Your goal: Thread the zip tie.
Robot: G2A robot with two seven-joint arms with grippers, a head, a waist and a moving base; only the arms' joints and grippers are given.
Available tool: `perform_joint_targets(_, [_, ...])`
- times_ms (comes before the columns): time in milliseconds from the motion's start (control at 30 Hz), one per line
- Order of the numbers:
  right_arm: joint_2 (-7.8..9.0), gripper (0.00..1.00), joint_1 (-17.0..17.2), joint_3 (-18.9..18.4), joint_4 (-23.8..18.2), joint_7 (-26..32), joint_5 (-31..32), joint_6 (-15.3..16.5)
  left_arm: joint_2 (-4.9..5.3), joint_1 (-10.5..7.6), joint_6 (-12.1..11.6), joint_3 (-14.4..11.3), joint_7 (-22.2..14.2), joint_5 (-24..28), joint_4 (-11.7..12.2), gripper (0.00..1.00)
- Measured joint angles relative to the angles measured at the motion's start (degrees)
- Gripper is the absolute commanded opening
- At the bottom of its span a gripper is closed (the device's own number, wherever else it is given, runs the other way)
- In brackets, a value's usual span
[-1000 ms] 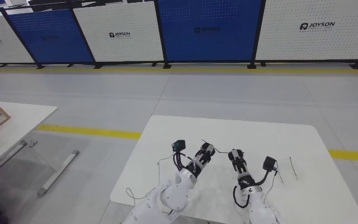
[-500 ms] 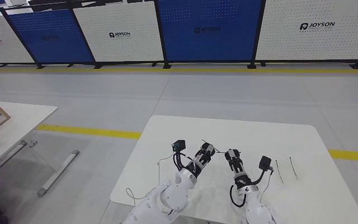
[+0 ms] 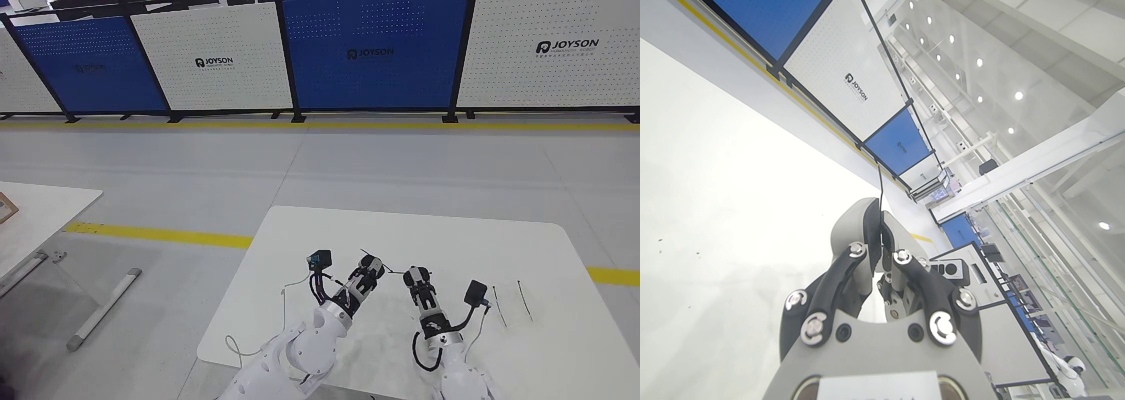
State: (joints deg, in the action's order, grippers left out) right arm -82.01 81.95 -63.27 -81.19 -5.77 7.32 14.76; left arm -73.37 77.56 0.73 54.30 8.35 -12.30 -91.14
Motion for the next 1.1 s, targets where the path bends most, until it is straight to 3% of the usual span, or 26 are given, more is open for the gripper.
perform_joint_targets(400, [0.13,0.0,1.62,-1.97,-1.23,-0.09,-0.92,1.04,0.0,0.0,0.0,0.0,0.0,0.0,0.0,0.0])
perform_joint_targets(767, [-0.27,0.0,0.8,-0.96,-1.3,-0.39,0.71,-1.53,0.0,0.0,0.0,0.0,0.0,0.0,0.0,0.0])
perform_joint_targets(1100, [-0.42,0.0,0.84,-1.45,-1.16,-0.43,0.43,-1.35,0.0,0.0,0.0,0.0,0.0,0.0,0.0,0.0])
